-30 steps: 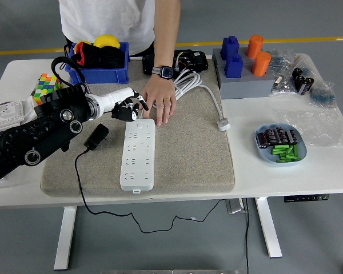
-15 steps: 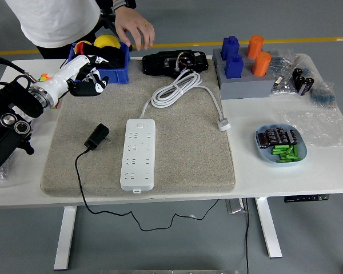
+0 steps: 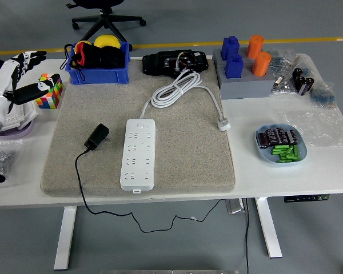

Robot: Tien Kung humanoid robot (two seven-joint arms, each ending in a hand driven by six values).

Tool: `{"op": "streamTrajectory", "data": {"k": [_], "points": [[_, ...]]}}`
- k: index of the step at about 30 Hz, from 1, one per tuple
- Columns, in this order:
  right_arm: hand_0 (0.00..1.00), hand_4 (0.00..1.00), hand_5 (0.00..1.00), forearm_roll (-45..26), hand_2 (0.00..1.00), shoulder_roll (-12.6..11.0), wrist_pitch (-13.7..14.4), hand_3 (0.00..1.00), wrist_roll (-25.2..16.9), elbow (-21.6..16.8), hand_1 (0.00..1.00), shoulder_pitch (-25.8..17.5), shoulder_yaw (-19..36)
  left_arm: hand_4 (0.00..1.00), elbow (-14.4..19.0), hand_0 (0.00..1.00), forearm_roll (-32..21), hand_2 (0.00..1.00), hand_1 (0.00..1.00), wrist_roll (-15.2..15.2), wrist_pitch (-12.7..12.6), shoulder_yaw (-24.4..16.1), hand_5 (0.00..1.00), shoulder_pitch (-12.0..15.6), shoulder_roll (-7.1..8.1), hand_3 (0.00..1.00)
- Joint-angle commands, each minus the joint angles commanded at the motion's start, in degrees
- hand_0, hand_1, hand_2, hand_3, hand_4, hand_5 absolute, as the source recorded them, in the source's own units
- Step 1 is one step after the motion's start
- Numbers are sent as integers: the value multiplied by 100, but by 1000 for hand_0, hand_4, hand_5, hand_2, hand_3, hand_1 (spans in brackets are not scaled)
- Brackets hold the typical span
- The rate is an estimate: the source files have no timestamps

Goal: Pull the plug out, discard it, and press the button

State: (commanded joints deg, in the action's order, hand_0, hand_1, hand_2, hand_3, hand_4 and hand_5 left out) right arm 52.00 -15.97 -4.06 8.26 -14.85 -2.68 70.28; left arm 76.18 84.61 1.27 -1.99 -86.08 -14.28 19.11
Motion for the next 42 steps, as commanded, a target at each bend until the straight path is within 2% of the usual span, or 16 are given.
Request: {"op": "streamTrajectory", "data": {"k": [6, 10, 13, 20, 27, 35, 42], "points": [[750, 760, 666, -10, 665, 15, 3, 674, -6, 2, 684, 53, -20, 760, 54, 873, 39, 818, 891, 47, -6, -378, 265, 156, -55, 818], [750, 759, 666, -68, 665, 15, -13, 674, 3, 25, 684, 296, -213, 755, 72, 871, 18, 813, 881, 84, 2, -613, 276, 91, -116, 820], [750, 759, 666, -74, 665, -33, -2, 674, -4, 1, 684, 294, -268, 755, 121, 871, -31, 813, 881, 105, 27, -566, 276, 116, -90, 820], [749, 759, 666, 16, 665, -46, 0, 674, -4, -14, 683, 105, -110, 752, 310, 866, -6, 806, 871, 50, 80, -511, 291, 318, -211, 818], [749, 759, 664, 24, 665, 0, -4, 674, -7, -24, 683, 100, -87, 750, 255, 850, -40, 780, 836, -13, 144, -433, 295, 363, -189, 817], [749, 759, 666, 56, 666, 54, -2, 674, -3, 0, 684, 5, -8, 749, 302, 825, -24, 766, 817, -73, 185, -436, 297, 473, -301, 817], [750, 760, 664, 94, 665, 134, -6, 674, -9, -8, 683, 6, 52, 745, 312, 821, -11, 765, 810, -95, 198, -413, 302, 527, -305, 815]]}}
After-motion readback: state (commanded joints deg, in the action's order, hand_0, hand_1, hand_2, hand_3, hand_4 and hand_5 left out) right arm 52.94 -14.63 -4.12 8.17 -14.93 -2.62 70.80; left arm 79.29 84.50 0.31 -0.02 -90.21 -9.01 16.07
